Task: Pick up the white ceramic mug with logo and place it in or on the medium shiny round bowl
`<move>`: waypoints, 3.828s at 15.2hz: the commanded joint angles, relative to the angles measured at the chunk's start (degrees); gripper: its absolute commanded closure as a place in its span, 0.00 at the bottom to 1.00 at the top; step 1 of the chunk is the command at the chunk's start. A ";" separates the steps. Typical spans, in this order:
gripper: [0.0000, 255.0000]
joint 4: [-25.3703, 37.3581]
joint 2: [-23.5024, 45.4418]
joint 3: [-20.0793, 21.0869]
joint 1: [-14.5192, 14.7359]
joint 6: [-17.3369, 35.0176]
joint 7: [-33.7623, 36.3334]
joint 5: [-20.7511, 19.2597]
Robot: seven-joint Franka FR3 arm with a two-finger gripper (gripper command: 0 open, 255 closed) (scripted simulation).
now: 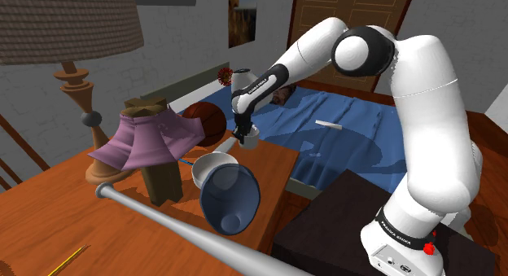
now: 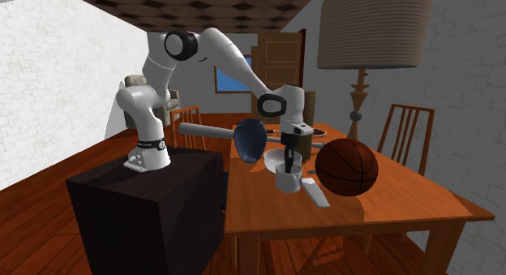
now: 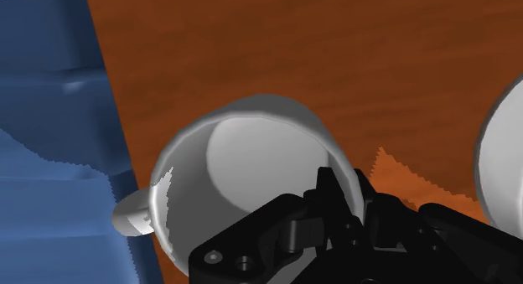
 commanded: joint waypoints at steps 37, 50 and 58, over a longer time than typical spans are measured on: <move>1.00 1.52 -9.19 6.16 15.28 -12.04 20.52 -0.87; 1.00 -0.31 -3.51 5.26 15.84 -4.61 21.64 -2.31; 1.00 -0.38 -2.84 4.88 16.16 -3.84 21.64 -2.27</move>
